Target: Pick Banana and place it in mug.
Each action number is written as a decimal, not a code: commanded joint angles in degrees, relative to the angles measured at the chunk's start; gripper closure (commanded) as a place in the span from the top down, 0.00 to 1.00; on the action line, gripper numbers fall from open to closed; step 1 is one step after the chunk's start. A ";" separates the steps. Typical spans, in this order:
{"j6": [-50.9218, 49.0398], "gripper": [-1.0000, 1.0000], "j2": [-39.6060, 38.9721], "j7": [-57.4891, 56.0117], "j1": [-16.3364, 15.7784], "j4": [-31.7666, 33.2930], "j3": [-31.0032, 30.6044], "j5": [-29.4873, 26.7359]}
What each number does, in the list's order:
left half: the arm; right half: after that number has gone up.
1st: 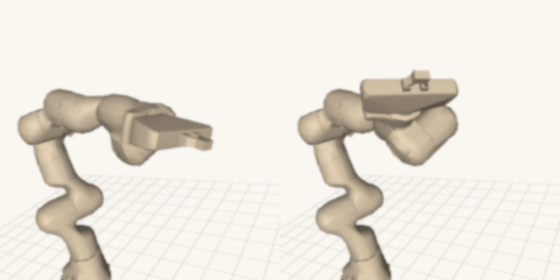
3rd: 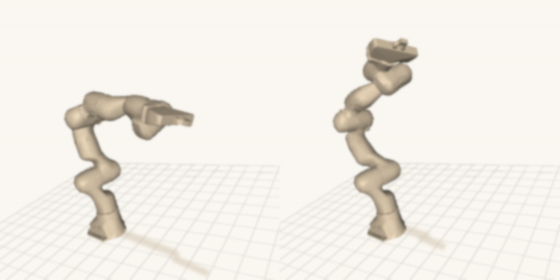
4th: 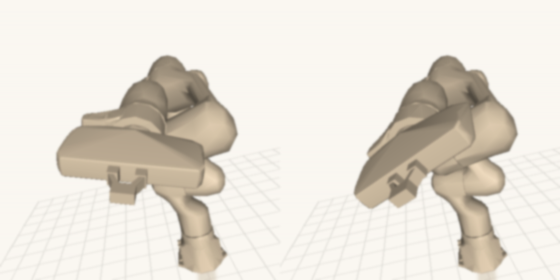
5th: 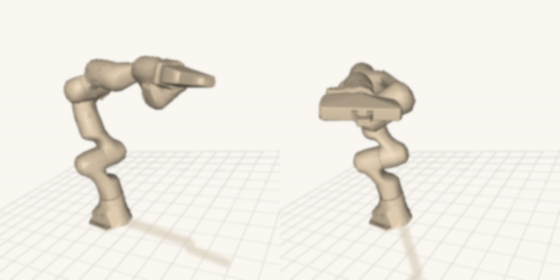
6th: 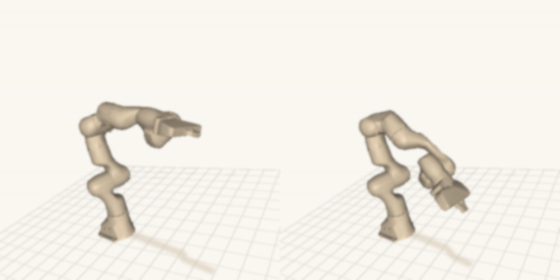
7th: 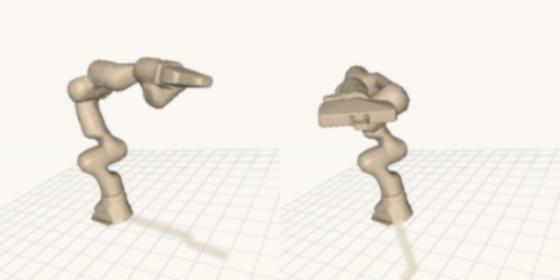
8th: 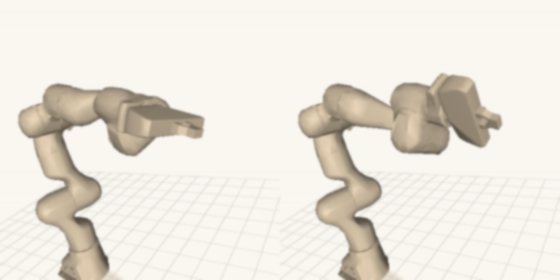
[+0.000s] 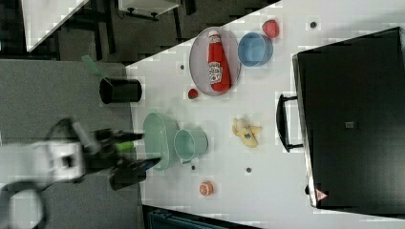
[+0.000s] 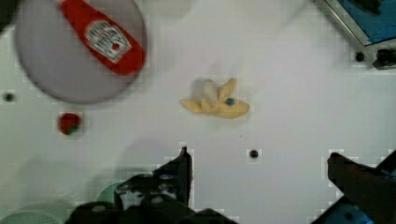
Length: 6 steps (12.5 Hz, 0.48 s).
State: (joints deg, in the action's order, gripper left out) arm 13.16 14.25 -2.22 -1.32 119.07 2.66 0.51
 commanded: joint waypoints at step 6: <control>21.77 1.00 -13.46 -18.73 1.09 13.84 0.15 -0.01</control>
State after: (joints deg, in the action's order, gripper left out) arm 31.31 -1.11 -14.95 -0.58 135.97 3.64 0.21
